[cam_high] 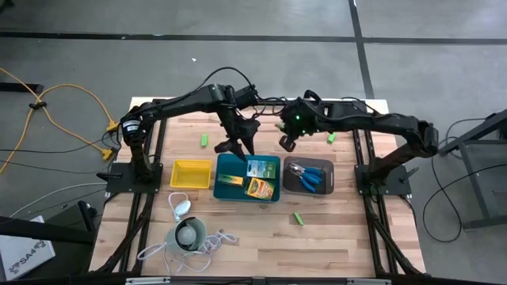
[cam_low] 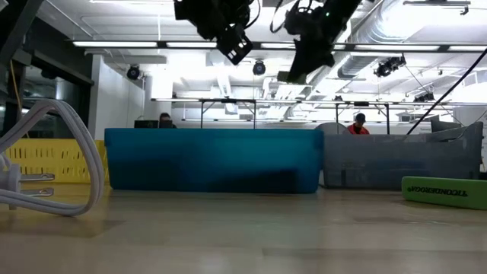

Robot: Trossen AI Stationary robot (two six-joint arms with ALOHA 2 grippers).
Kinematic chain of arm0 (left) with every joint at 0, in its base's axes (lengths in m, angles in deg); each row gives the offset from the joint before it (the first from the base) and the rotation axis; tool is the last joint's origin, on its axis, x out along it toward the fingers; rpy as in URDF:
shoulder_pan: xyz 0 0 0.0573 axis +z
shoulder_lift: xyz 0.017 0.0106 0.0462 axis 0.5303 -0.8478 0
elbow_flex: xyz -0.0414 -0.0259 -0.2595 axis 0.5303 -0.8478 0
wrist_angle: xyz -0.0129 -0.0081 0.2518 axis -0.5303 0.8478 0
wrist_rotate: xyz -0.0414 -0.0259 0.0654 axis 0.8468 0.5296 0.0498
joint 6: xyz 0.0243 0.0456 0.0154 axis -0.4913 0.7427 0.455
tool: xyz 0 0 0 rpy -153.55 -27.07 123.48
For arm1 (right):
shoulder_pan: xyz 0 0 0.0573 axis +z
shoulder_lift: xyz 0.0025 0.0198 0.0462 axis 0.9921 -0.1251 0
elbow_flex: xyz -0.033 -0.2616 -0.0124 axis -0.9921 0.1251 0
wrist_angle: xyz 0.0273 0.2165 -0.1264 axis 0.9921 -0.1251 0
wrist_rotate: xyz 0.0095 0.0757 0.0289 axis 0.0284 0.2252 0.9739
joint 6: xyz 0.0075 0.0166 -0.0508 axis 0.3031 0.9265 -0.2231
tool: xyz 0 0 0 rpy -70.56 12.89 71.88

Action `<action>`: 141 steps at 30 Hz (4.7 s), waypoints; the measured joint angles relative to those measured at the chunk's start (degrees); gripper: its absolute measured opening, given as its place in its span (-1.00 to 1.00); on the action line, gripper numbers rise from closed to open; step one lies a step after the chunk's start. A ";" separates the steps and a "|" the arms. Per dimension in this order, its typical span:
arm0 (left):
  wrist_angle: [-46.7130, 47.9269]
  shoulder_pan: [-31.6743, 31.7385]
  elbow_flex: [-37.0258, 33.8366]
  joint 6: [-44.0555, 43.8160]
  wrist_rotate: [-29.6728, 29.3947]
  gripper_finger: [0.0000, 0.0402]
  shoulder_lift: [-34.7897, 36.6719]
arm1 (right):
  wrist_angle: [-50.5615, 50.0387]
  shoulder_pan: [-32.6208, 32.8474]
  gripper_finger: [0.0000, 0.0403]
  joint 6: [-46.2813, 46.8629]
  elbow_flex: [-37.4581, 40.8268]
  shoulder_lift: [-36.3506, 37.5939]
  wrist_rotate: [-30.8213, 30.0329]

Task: Pick & Place School Supplies
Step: Put the green eraser into the yellow bin

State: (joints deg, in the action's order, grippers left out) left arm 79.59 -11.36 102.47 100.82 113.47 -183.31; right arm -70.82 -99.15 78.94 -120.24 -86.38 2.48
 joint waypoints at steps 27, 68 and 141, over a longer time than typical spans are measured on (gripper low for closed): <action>-25.52 -0.68 0.02 -5.88 11.45 -0.09 3.80 | 4.61 17.35 -0.84 1.52 0.00 14.22 -11.22; -46.49 -3.45 0.02 -14.37 -4.42 -0.09 3.74 | 11.97 25.88 -0.84 -6.43 0.00 14.43 -20.28; -48.62 -4.17 0.02 -13.89 -4.48 -0.85 3.69 | 10.74 25.84 -0.59 -6.00 0.00 14.32 -18.81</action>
State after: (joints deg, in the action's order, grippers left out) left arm 30.97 -15.53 102.49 86.94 108.99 -179.62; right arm -60.08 -73.32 72.95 -120.24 -72.05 -16.33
